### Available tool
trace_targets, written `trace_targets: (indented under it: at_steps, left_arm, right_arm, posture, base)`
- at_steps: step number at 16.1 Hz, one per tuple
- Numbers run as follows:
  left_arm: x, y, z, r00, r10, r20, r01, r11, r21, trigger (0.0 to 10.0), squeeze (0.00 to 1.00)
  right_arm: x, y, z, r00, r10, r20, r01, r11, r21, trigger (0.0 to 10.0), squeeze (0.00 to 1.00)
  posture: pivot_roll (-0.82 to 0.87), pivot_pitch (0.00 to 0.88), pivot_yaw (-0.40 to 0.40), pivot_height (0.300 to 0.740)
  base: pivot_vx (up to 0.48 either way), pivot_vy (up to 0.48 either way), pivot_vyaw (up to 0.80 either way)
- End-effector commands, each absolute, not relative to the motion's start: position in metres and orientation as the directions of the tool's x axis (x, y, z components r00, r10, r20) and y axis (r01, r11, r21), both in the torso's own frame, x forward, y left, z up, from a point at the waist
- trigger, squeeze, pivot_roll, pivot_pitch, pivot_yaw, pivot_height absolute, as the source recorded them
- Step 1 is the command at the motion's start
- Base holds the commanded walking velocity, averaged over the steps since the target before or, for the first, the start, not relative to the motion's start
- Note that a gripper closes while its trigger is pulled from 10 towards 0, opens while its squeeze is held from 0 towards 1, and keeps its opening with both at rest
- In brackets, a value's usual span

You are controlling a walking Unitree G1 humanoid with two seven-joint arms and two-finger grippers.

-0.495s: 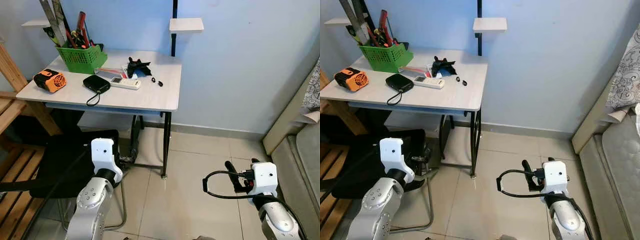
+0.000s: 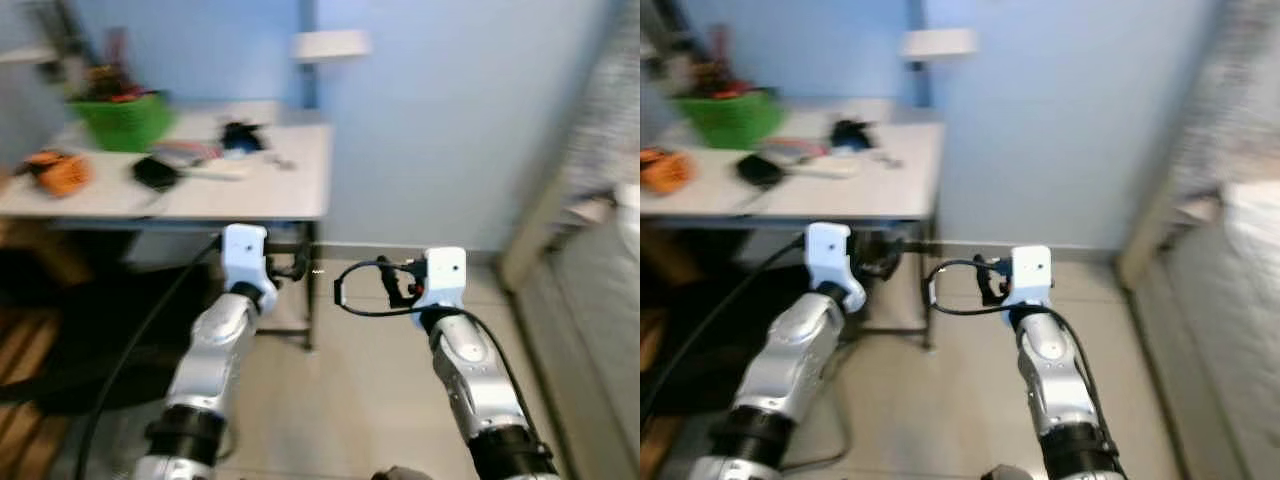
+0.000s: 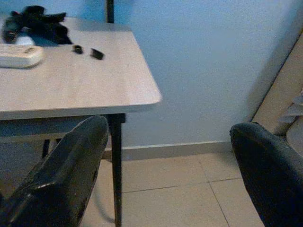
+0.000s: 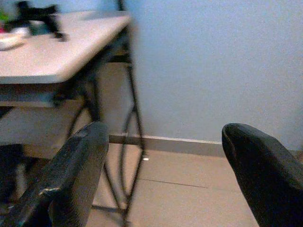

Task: Clean up the room

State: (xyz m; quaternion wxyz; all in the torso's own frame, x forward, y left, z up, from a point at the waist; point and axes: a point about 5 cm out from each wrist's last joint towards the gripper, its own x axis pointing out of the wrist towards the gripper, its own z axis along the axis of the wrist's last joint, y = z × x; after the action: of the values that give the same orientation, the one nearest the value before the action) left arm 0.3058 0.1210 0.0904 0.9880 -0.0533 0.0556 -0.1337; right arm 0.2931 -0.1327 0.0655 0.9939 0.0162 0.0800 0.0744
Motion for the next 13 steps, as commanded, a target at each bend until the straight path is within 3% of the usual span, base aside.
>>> trace_targets:
  at_steps: [1,4,7,9,11,12,13]
  left_arm:
    - [0.304,0.116,0.089,0.953,-0.288,-0.095,0.275,0.953,-0.129,10.0,0.00]
    - [0.307,0.119,0.091,0.952,-0.297,-0.080,0.284,0.948,-0.144,10.0,0.00]
    - [0.309,0.117,0.095,0.929,-0.365,-0.068,0.356,0.927,-0.116,10.0,0.00]
    - [0.312,0.122,0.090,0.937,-0.332,-0.104,0.327,0.943,-0.065,10.0,0.00]
    - [0.311,0.127,0.086,0.940,-0.318,-0.121,0.303,0.945,-0.126,10.0,0.00]
    - [0.283,0.147,0.060,0.927,-0.303,-0.222,0.268,0.948,-0.172,10.0,0.00]
    - [0.261,0.157,0.038,0.891,-0.324,-0.320,0.296,0.946,-0.133,10.0,0.00]
  right_arm:
    - [0.289,-0.143,0.063,0.980,0.121,-0.159,-0.122,0.992,0.003,10.0,0.00]
    - [0.287,-0.152,0.059,0.980,0.097,-0.173,-0.102,0.995,-0.020,10.0,0.00]
    - [0.284,-0.153,0.056,0.982,0.068,-0.174,-0.071,0.997,-0.010,10.0,0.00]
    - [0.281,-0.157,0.052,0.983,0.040,-0.181,-0.043,0.999,-0.013,10.0,0.00]
    - [0.280,-0.163,0.051,0.985,0.007,-0.174,-0.013,0.999,-0.032,10.0,0.00]
    - [0.274,-0.163,0.053,0.983,0.052,-0.177,-0.069,0.993,-0.092,10.0,0.00]
    - [0.261,-0.167,0.045,0.971,0.082,-0.227,-0.112,0.986,-0.126,10.0,0.00]
  posture:
    - [-0.13,0.000,0.055,0.740]
    - [-0.14,0.000,0.062,0.740]
    - [-0.14,0.000,0.077,0.740]
    - [-0.15,0.000,0.084,0.740]
    - [-0.16,0.000,0.095,0.740]
    - [-0.17,0.000,0.102,0.740]
    - [-0.17,0.000,0.089,0.740]
  base:
    - [0.000,-0.454,-0.59]
    - [0.000,-0.151,-0.58]
    - [0.000,0.480,-0.59]
    - [0.000,0.000,-0.58]
    - [0.000,0.000,-0.59]
    - [0.000,0.000,-0.62]
    - [0.000,0.000,-0.65]
